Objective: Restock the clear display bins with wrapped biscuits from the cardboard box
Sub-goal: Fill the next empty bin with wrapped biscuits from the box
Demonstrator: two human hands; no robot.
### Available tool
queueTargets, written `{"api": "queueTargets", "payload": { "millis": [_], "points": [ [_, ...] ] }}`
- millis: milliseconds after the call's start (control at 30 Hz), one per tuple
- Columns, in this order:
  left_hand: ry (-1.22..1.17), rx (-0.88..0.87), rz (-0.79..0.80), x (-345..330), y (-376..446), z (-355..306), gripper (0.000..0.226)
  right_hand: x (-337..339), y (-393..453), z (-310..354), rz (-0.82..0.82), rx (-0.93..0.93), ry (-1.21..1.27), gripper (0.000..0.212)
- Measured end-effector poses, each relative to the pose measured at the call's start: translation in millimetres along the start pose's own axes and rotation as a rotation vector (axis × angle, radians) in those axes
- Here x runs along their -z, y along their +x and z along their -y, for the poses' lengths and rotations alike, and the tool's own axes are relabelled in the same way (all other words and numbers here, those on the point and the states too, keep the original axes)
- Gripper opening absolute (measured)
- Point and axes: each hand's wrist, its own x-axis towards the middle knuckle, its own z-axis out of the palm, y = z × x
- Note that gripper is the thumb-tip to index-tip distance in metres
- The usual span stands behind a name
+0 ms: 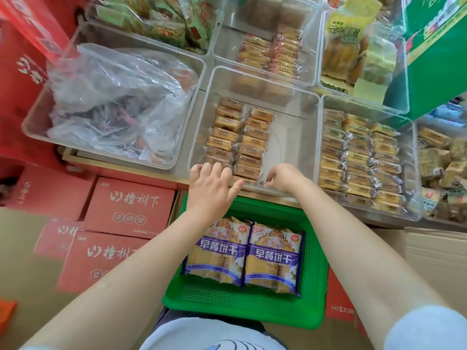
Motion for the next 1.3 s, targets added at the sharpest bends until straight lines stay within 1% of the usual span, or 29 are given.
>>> {"api": "queueTargets", "payload": {
  "millis": [100,200,233,300,367,467,533,567,600,667,700,767,833,867,933,1033,1100,1133,1200,1233,1267,1300],
  "points": [
    [0.001,0.012,0.028,4.6,-2.4,-0.6,0.050,6.8,-25.2,-1.8,-0.168,0.003,0.221,0.026],
    [-0.034,0.138,0.158,17.2,3.8,-11.5,0.054,19.2,-71.3,-10.3,-0.336,0.109,0.378,0.025],
    [-0.081,0.163,0.186,23.3,6.2,-20.3,0.051,23.8,-89.7,-16.6,-0.365,0.153,0.414,0.024],
    [-0.308,0.113,0.180,36.6,5.6,-51.2,0.037,32.2,-126.0,-37.3,-0.426,0.212,0.455,0.022],
    [-0.572,-0.008,0.145,52.0,-6.1,-100.5,0.022,39.0,-160.6,-67.8,-0.554,0.244,0.466,0.020],
    [-0.796,-0.124,0.124,69.6,-34.3,-188.2,0.017,44.9,-213.9,-131.6,-0.850,0.236,0.500,0.017],
    [-0.861,-0.187,0.170,71.6,-51.6,-246.2,0.014,42.5,-248.5,-187.3,-1.007,0.202,0.534,0.016],
    [-0.861,-0.224,0.214,69.8,-60.3,-275.3,0.013,38.7,-263.7,-218.3,-1.059,0.175,0.550,0.016],
    [-0.854,-0.256,0.251,66.4,-68.8,-303.4,0.011,33.7,-275.1,-250.1,-1.090,0.142,0.565,0.016],
    [-0.846,-0.294,0.272,54.8,-86.4,-360.5,0.011,21.6,-288.5,-314.3,-1.103,0.082,0.589,0.017],
    [-0.844,-0.278,0.285,47.6,-95.6,-389.3,0.020,16.1,-291.6,-345.3,-1.084,0.060,0.595,0.017],
    [-0.848,-0.185,0.314,35.0,-112.5,-441.9,0.051,8.9,-292.3,-399.9,-0.993,0.034,0.579,0.017],
    [-0.881,-0.047,0.349,24.9,-125.6,-486.5,0.080,2.5,-289.7,-442.9,-0.803,0.004,0.504,0.018],
    [-0.921,0.006,0.347,19.4,-130.3,-504.2,0.089,0.0,-285.8,-460.9,-0.699,-0.004,0.470,0.019],
    [-0.986,0.100,0.272,8.4,-132.6,-527.3,0.089,-0.8,-272.5,-487.0,-0.546,-0.002,0.439,0.021],
    [-0.894,0.231,0.177,2.6,-127.1,-538.3,0.076,-2.2,-241.8,-504.9,-0.376,-0.015,0.321,0.020],
    [-0.843,0.251,0.156,4.2,-125.0,-538.1,0.069,-13.9,-218.6,-506.3,-0.163,-0.032,0.216,0.021],
    [-0.830,0.255,0.155,5.4,-124.7,-538.0,0.066,-24.1,-208.3,-504.8,-0.053,-0.023,0.166,0.027],
    [-0.826,0.249,0.149,7.9,-125.0,-538.8,0.063,-47.6,-194.8,-498.9,0.101,-0.012,0.083,0.050],
    [-0.822,0.242,0.147,8.3,-125.7,-538.8,0.062,-59.2,-191.4,-495.1,0.136,-0.025,0.053,0.065],
    [-0.819,0.236,0.146,8.7,-126.4,-538.9,0.061,-70.6,-188.2,-491.6,0.137,-0.051,0.030,0.077],
    [-0.817,0.231,0.144,9.2,-126.9,-539.0,0.061,-80.5,-186.0,-488.2,0.110,-0.076,0.009,0.084]
  ]
}}
